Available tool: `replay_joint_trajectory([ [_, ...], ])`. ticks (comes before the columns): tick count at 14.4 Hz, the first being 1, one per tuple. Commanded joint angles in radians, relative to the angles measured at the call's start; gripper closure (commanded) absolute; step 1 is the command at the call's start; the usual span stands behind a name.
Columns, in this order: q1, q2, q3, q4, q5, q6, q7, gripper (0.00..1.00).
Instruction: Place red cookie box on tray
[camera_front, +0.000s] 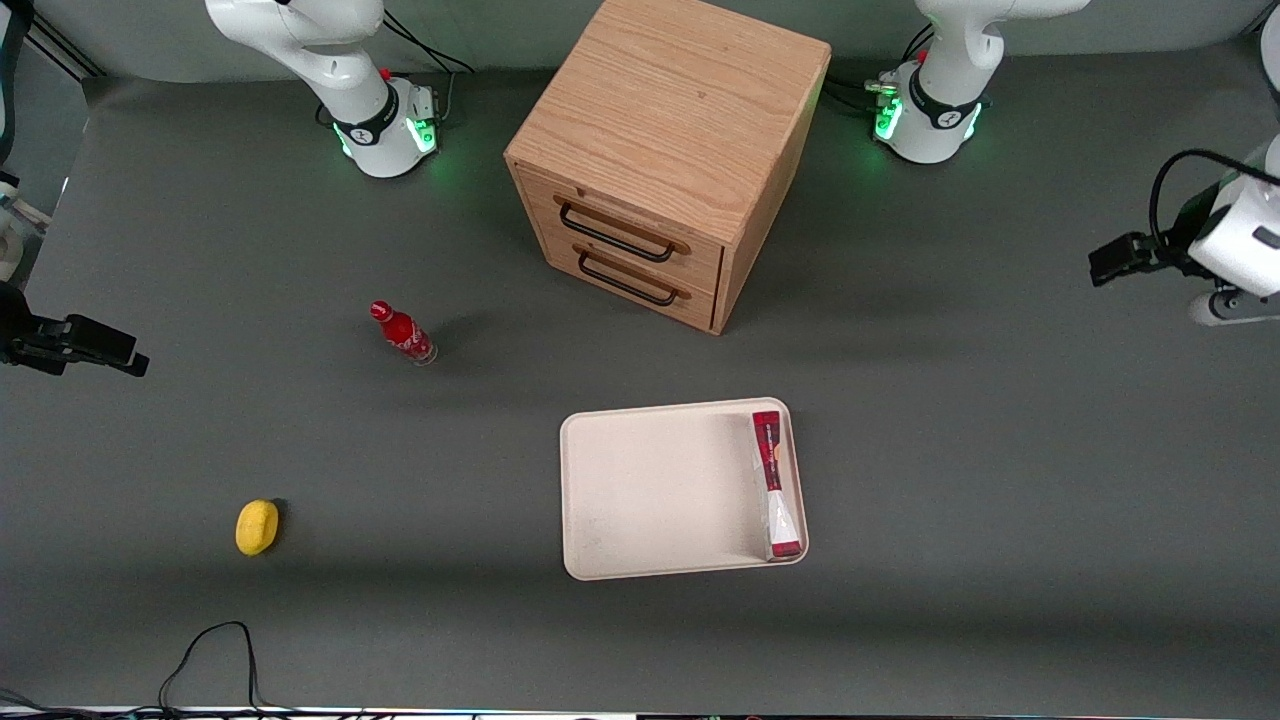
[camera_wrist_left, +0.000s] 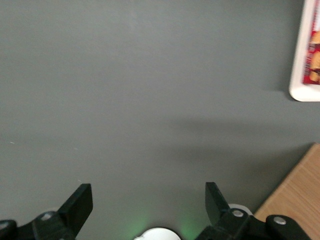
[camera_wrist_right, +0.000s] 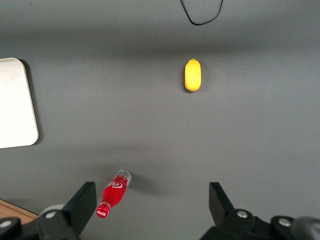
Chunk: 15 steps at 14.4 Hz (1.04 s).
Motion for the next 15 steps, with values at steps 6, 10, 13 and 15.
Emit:
replay_joint_trajectory([
  [6,0.081,-0.022,-0.055,0.009,-0.023,-0.043,0.001,0.0],
  [10,0.059,-0.011,-0.053,0.053,0.019,-0.078,-0.014,0.0],
  [13,0.051,-0.007,-0.049,0.063,0.021,-0.086,-0.013,0.0],
  [15,0.051,-0.005,-0.047,0.066,0.021,-0.086,-0.011,0.0],
])
